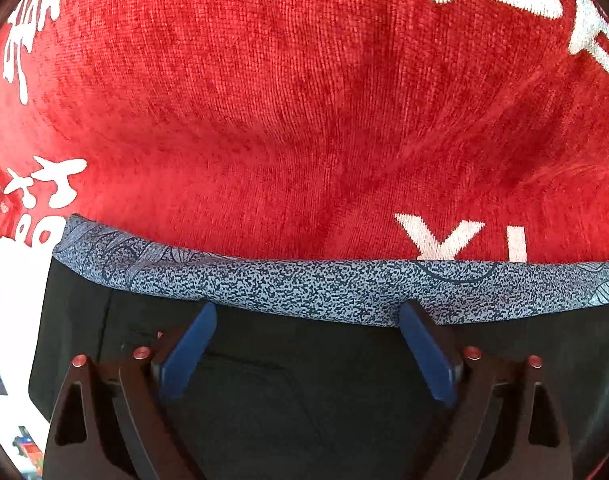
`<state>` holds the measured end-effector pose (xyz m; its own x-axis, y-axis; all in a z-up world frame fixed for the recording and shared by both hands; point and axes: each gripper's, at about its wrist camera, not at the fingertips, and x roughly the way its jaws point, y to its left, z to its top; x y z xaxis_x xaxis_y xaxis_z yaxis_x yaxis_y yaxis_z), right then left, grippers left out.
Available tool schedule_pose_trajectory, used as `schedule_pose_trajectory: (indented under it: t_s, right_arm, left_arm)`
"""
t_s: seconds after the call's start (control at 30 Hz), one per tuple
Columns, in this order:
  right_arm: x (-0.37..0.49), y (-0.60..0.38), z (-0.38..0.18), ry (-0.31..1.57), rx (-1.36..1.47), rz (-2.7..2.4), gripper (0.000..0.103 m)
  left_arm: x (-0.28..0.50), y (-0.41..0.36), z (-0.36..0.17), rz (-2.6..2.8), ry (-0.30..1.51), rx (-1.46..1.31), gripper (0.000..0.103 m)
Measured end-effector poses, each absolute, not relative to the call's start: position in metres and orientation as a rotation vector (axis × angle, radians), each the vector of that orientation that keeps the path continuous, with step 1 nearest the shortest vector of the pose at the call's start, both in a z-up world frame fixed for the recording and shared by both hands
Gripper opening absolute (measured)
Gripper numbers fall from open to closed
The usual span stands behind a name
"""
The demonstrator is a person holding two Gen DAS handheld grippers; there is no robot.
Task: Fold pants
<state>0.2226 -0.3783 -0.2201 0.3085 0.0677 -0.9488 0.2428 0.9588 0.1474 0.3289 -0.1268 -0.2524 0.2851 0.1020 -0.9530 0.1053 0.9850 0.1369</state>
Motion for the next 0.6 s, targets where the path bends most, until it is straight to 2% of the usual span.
schedule_pose_trajectory:
  t_s: [0.1, 0.2, 0.27, 0.33, 0.43, 0.6]
  right_arm:
    - [0.222, -0.391, -0.218, 1.26, 0.328, -0.121, 0.019]
    - [0.216, -0.397, -0.213, 1.274, 0.357, -0.111, 0.024]
    - [0.212, -0.397, -0.209, 1.288, 0.35, -0.104, 0.029]
    - [0.203, -0.398, -0.202, 1.294, 0.325, -0.109, 0.043]
    - [0.187, -0.401, -0.191, 1.294, 0.305, -0.14, 0.057]
    - [0.158, -0.412, -0.178, 1.322, 0.339, -0.153, 0.06]
  left_arm:
    - [0.328, -0.121, -0.246, 0.01, 1.299, 0.184, 0.094]
    - [0.317, -0.123, -0.235, -0.008, 1.313, 0.193, 0.094]
    - [0.307, -0.128, -0.226, -0.034, 1.313, 0.206, 0.094]
    - [0.294, -0.134, -0.219, -0.059, 1.322, 0.213, 0.094]
    - [0.274, -0.145, -0.207, -0.097, 1.334, 0.213, 0.094]
    - [0.241, -0.169, -0.202, -0.143, 1.36, 0.219, 0.094]
